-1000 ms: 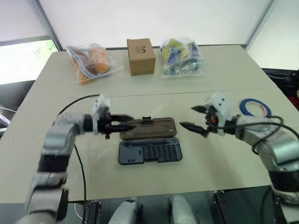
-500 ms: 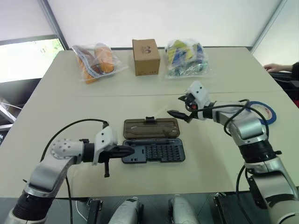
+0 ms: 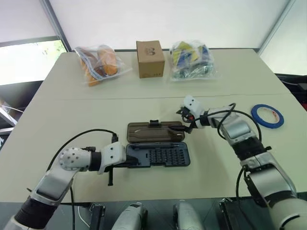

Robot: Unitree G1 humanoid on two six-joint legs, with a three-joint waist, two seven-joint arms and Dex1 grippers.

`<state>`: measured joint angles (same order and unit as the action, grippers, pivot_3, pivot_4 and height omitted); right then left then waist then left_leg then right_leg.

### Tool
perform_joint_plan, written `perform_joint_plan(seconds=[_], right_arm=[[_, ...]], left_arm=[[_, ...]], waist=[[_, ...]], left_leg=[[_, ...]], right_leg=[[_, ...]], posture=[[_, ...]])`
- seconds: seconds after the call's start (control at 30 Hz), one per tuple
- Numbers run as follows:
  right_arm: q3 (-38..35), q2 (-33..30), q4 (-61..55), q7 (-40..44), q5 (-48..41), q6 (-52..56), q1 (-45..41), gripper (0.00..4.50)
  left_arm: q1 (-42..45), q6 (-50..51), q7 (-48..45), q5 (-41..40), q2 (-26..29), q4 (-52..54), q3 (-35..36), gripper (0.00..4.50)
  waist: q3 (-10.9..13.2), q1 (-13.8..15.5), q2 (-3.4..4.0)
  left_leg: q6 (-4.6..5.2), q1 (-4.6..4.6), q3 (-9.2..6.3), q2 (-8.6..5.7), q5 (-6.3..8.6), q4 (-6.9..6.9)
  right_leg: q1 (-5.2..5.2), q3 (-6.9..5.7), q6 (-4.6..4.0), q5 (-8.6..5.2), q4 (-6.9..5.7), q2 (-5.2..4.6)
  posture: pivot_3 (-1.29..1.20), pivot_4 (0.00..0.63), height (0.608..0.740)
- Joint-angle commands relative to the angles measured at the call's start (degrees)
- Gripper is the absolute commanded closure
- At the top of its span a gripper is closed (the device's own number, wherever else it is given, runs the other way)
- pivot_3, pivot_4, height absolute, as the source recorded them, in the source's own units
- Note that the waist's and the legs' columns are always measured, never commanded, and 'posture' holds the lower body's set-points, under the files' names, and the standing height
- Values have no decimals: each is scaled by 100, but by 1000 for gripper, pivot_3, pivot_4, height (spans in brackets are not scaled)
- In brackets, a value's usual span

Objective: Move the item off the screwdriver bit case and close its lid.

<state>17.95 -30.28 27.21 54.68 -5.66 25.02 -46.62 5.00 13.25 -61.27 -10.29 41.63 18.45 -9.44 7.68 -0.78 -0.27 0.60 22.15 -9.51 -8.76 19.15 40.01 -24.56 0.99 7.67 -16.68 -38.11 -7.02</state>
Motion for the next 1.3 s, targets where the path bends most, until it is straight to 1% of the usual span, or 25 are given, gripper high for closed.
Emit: perform_joint_plan(seconds=[0.03, 0.2, 0.23, 0.27, 0.3, 0.4, 0.43, 0.5, 0.53, 0.67, 0.83, 0.9, 1.03, 1.13, 1.2, 1.27, 1.3], right_arm=[[65, 114, 489, 169, 259, -346, -294, 0], [242, 269, 1272, 460, 626, -818, -476, 0], [259, 301, 1418, 533, 680, -901, -506, 561], [271, 331, 1539, 595, 724, -982, -533, 894], [309, 364, 1660, 673, 780, -1068, -562, 1404], [416, 438, 1938, 928, 929, -1297, -610, 2894], [460, 466, 2032, 1022, 987, -1406, -625, 3459], [501, 504, 2190, 1138, 1081, -1578, -647, 4409], [541, 547, 2340, 1138, 1169, -1716, -682, 4474], [628, 614, 2781, 970, 1489, -2420, -783, 4474], [391, 548, 2775, -131, 1781, -3479, -972, 4474], [302, 382, 2388, -562, 1954, -3950, -1011, 4474], [92, 24, 1114, -731, 2070, -4428, -684, 4474], [-68, -173, -138, -658, 1972, -4104, -165, 4474], [-125, -252, -762, -638, 1967, -3826, 114, 4474], [-151, -278, -1134, -641, 1992, -3593, 283, 4474], [-142, -272, -1268, -662, 2030, -3498, 343, 4474]], left_arm=[[-169, 324, 213, -34, -37, -3, -6, 4438], [-317, 348, 452, -88, -124, -92, 39, 4438], [-358, 313, 488, -74, -131, -112, 38, 4500], [-392, 274, 516, -60, -134, -139, 39, 4500], [-429, 185, 538, -23, -122, -217, 52, 4500], [-497, -46, 621, 39, -104, -501, 128, 4500], [-514, -105, 642, 26, -108, -606, 167, 4500], [-554, -197, 672, 4, -115, -729, 203, 4500], [-602, -244, 688, -25, -128, -820, 243, 4500], [-754, -327, 776, -120, -246, -1027, 333, 4500], [-851, -330, 839, -185, -375, -1114, 337, 4500], [-851, -336, 853, -189, -415, -1170, 324, 4500], [-774, -283, 839, -230, -480, -1250, 309, 4500], [-645, -197, 788, -310, -508, -1274, 288, 4500], [-540, -43, 769, -457, -560, -1249, 333, 4500], [-448, 265, 772, -770, -647, -1162, 452, 4500], [-359, 728, 810, -1252, -735, -1012, 646, 4500]], waist=[[0, -14, 1], [-3, -32, 5], [-3, -28, 5], [-6, -24, 8], [-8, -20, 10], [-24, -22, 14], [-25, -20, 15], [-53, -13, 38], [-73, -16, 40], [-112, -39, 75], [-126, -39, 87], [-119, -25, 95], [-94, 25, 125], [-96, 97, 124], [-95, 117, 124], [-94, 130, 124], [-93, 131, 123]], left_leg=[[0, 0, 0, 0, 0, -1], [-1, -23, 3, 8, 0, -9], [-1, -41, 5, 9, 1, -16], [-1, -66, 7, 9, 1, -28], [-1, -81, 8, 11, 1, -36], [-2, -91, 8, 14, 1, -41], [-2, -106, 8, 15, 1, -47], [-3, -179, 14, 21, 0, -83], [-4, -191, 13, 31, 1, -97], [-7, -207, 14, 44, 1, -118], [-16, -233, 19, 48, -3, -123], [-24, -248, 22, 48, -8, -126], [-30, -246, 21, 49, -13, -125], [-33, -223, 10, 49, -14, -126], [-34, -174, 10, 48, -15, -117], [-34, -164, 11, 48, -15, -118], [-34, -163, 12, 48, -15, -120]], right_leg=[[0, 0, 0, 0, 0, 0], [14, 1, 0, 0, 0, 6], [27, 2, 0, 0, 1, 6], [49, 5, 0, 0, 6, 6], [63, 6, 0, 0, 9, 7], [71, 10, -1, 0, 13, 12], [84, 10, -1, -1, 18, 14], [130, 12, -2, -1, 50, 16], [142, 12, -2, -1, 77, 23], [144, 13, -2, -1, 78, 31], [165, 21, -2, -2, 81, 37], [183, 24, -3, -2, 88, 40], [179, 30, -3, -2, 86, 45], [157, 29, -2, -2, 83, 47], [118, 30, -2, -2, 77, 48], [118, 29, -2, -2, 74, 46], [119, 29, -2, -2, 74, 46]], posture=[[0, 150, 740], [0, 150, 740], [0, 150, 740], [0, 150, 740], [0, 150, 740], [0, 150, 740], [0, 150, 740], [0, 150, 740], [0, 150, 740], [0, 150, 740], [0, 150, 740], [0, 150, 740], [0, 150, 740], [0, 150, 740], [0, 150, 740], [0, 150, 740], [0, 150, 740]])
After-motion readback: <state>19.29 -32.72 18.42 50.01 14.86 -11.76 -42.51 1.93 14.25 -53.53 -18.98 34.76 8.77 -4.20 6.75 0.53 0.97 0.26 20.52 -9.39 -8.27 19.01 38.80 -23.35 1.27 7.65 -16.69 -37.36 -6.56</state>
